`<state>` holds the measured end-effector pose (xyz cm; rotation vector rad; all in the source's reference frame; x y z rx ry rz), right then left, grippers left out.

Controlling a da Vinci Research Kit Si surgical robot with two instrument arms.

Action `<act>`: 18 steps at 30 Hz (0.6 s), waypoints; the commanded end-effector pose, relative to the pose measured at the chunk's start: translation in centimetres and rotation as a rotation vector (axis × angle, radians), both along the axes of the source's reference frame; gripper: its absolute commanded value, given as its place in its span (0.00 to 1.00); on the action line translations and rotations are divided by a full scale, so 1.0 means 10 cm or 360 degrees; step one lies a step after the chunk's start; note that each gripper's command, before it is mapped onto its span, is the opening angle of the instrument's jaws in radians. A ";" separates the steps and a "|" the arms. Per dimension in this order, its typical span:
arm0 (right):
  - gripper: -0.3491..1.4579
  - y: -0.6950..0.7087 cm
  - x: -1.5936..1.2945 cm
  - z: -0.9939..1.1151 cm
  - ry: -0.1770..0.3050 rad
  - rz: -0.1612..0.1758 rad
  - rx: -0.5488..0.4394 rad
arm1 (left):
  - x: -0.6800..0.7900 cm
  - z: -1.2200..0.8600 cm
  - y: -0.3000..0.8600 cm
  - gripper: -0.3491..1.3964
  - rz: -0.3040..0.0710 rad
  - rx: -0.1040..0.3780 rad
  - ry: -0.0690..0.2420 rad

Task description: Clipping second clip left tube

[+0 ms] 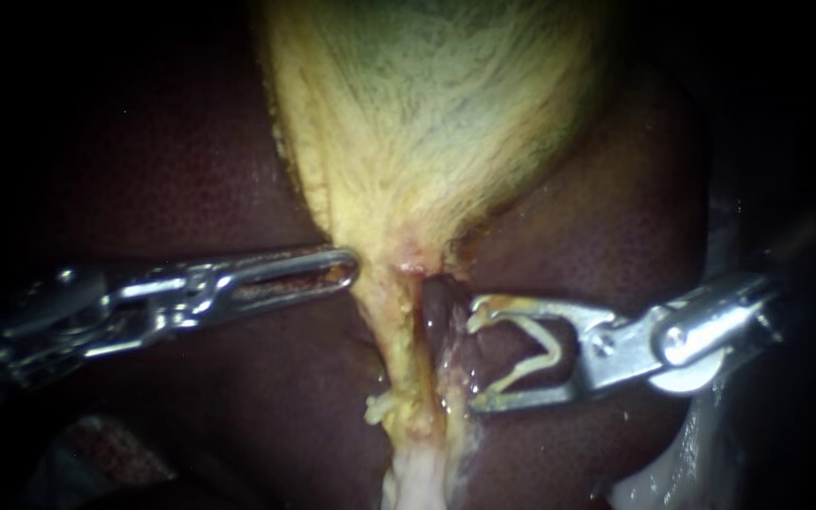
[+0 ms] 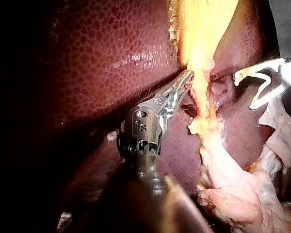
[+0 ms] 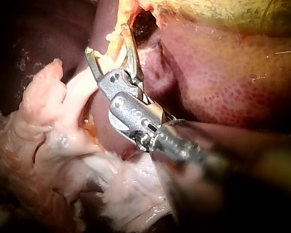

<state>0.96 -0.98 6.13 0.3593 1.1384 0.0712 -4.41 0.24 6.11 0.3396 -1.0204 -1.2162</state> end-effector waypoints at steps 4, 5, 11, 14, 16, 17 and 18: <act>0.52 -0.008 0.027 0.017 -0.0006 0.0008 0.0054 | 0.008 -0.009 0.000 0.00 -0.0013 -0.0002 -0.0002; 0.52 -0.010 0.031 0.021 -0.0011 0.0015 0.0068 | 0.008 -0.010 -0.001 0.00 -0.0014 -0.0002 -0.0001; 0.52 -0.010 0.047 0.048 -0.0052 0.0042 0.0110 | 0.005 -0.019 -0.005 0.00 -0.0025 -0.0006 -0.0004; 0.52 -0.007 0.046 0.060 -0.0094 0.0020 0.0103 | 0.005 -0.023 -0.007 0.00 -0.0027 -0.0006 -0.0002; 0.51 -0.006 0.045 0.069 -0.0139 -0.0008 0.0100 | 0.005 -0.024 -0.008 0.00 -0.0028 -0.0006 -0.0001; 0.51 -0.005 0.044 0.073 -0.0157 -0.0014 0.0095 | 0.004 -0.025 -0.008 0.00 -0.0029 -0.0006 -0.0001; 0.51 -0.005 0.044 0.078 -0.0174 -0.0013 0.0088 | 0.004 -0.025 -0.008 0.00 -0.0029 -0.0006 -0.0001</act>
